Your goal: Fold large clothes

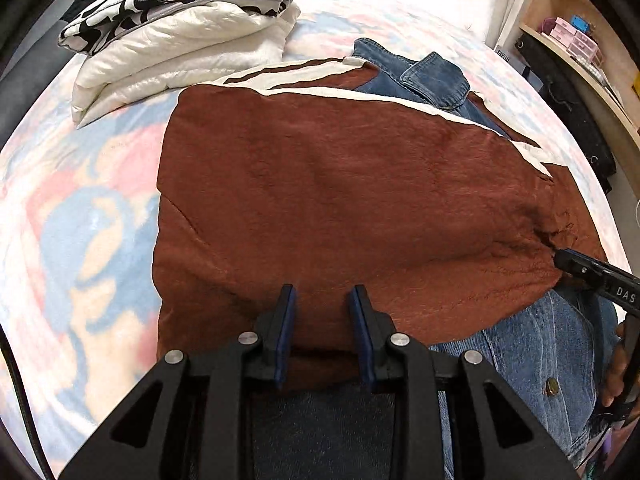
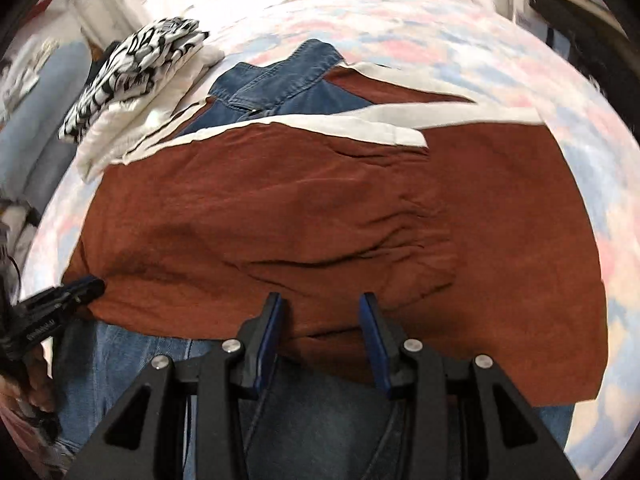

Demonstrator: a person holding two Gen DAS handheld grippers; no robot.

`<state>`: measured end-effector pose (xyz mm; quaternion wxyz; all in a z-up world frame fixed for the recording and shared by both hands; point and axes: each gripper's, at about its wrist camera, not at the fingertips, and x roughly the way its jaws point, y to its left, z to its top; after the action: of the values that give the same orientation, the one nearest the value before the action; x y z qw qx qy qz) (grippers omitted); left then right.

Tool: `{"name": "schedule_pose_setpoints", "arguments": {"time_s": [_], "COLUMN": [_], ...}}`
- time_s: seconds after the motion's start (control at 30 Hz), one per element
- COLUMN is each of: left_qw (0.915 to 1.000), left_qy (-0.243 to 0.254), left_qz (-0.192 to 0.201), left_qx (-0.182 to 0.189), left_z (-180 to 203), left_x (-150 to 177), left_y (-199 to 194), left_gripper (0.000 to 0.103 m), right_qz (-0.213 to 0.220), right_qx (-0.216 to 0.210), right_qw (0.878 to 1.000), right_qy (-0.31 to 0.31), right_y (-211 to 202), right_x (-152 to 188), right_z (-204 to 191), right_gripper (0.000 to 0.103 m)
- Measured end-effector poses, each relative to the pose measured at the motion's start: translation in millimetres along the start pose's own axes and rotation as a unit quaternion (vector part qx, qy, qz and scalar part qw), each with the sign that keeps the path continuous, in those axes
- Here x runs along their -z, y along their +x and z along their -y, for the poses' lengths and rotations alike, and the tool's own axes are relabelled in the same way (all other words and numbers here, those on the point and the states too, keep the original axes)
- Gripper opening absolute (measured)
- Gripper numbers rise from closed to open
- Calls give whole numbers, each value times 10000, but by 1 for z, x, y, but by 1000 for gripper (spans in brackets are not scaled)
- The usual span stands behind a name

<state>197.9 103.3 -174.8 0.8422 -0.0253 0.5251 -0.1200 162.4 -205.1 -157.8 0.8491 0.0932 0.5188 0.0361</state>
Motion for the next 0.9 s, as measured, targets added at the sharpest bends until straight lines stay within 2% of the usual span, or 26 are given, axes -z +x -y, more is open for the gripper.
{"name": "schedule_pose_setpoints", "arguments": {"time_s": [0.1,0.23,0.33,0.53,0.7,0.9], "left_qw": [9999,9990,9977,9973,9976,9987], "left_qy": [35,155,280,388,343,59], "left_qz": [68,331,568,599,594,403], "left_qx": [-81,-263,-250,-153,-133,-294], "left_z": [3,11,19,37,53,50], "left_x": [1,2,0,-27,-58,-83], "left_y": [-5,-25,-46,-50,-28,15], "left_gripper": [30,51,53,52,52,52], "right_qz": [78,186,229,350,394,91], "right_qx": [-36,-134,-227,-548,-705,-720], "right_qw": [9999,9996,9993,9979,9966,9973], "right_qy": [101,172,166,52,-142,-110], "right_y": [-8,-17,-23,-27,-11,32], "right_x": [2,4,3,-19,-46,-67], "right_z": [-2,-5,-9,-37,-69,-83], "right_gripper": [40,40,40,40,40,40]}}
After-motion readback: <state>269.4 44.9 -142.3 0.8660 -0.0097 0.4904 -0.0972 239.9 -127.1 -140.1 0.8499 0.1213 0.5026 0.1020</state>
